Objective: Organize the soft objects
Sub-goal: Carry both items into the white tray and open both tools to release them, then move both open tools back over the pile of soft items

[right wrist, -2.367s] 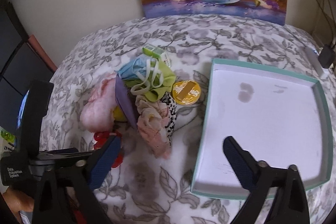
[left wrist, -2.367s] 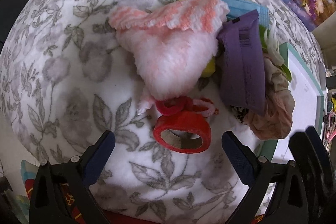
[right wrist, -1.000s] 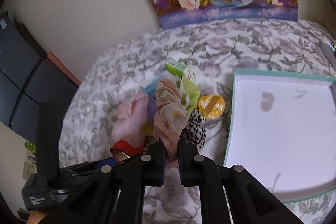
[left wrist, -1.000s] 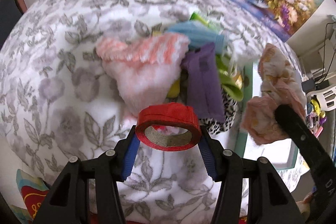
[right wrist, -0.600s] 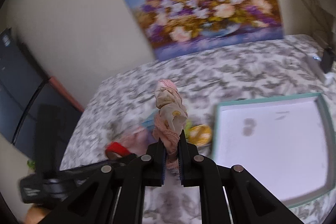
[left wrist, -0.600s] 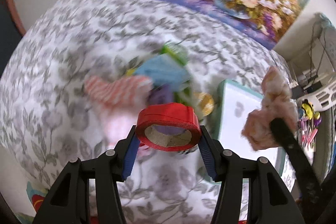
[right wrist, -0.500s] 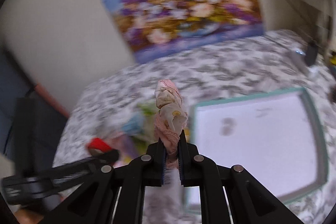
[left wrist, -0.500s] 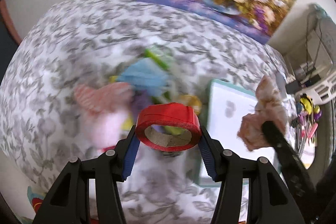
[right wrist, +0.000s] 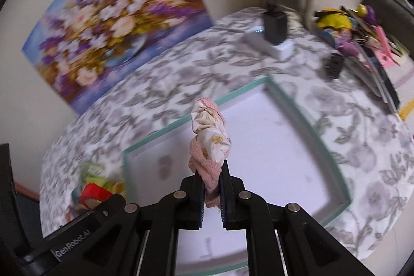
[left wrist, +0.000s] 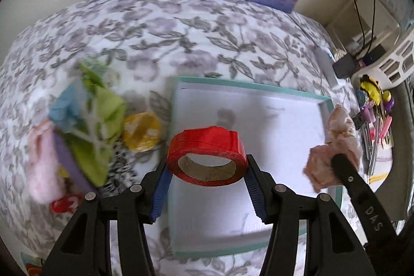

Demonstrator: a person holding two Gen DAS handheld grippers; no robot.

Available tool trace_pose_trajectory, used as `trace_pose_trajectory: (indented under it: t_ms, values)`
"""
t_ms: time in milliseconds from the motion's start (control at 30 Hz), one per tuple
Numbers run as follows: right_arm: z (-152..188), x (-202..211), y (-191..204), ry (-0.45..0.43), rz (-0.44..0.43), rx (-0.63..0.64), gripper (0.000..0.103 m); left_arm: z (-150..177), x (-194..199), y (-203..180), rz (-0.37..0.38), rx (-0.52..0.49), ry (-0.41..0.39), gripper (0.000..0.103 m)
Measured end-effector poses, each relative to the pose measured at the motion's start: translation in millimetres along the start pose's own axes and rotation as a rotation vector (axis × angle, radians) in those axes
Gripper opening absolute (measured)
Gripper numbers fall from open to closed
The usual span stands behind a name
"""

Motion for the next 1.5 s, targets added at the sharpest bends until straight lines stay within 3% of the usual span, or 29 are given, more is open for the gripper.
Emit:
trace_pose_trajectory:
  t_ms: [300,533,567,633,667,767,833,1000,1133,1500]
  values:
    - [-9.6,-10.8,-25.6,-0.013,0.106,-0.019,0.011,-9.7,-30.6,-28.2,0.031,-0.078,0.005,0.057]
    - [-11.3,-20.5,-24.7,0.006,0.123,0.006,0.014,-11.7,-32.4,-33.9,0.053,-0.094,0.01,0.058]
    - [-11.3,-20.4,-24.7,0.008,0.124,0.009,0.014,-11.7,-31.9,-33.9,0.051,-0.094,0.01,0.06]
    - [-11.8,-19.0,-25.1,0.005,0.126,0.009,0.015,-12.5,-29.7,-32.5,0.045,-0.091,-0.001,0.08]
    - [-12.6,-17.4,-25.7,0.001,0.136,0.011,0.018,-13.6,-28.5,-30.7,0.042,-0.086,-0.008,0.084]
    - [-14.0,-13.5,-25.1,-0.01,0.152,0.023,0.04,-15.2,-25.9,-23.6,0.03,-0.071,-0.02,0.087]
    - [-14.0,-12.3,-24.4,-0.011,0.148,0.024,0.06,-15.6,-25.3,-15.7,0.014,-0.053,-0.026,0.092]
    - [-11.8,-17.2,-29.7,0.008,0.171,0.014,0.078,-17.3,-21.2,0.3,-0.028,-0.022,-0.064,0.099]
    - [-9.2,-24.0,-35.0,0.022,0.186,0.01,0.103,-19.2,-16.2,10.9,-0.077,-0.008,-0.104,0.1]
    - [0.2,-30.1,-38.0,0.035,0.213,0.025,0.103,-12.2,-1.3,57.7,-0.099,0.106,-0.157,0.1]
Point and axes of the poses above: each gripper's, at about its wrist camera, not at the fingertips, and x roughly against the way its jaws point, y to its left, z to its underside, the point moved 6 cm from there along -x, roughly the way its jaws point, and after that the axes turned 9 degrees about y, right-handed, at the moved point
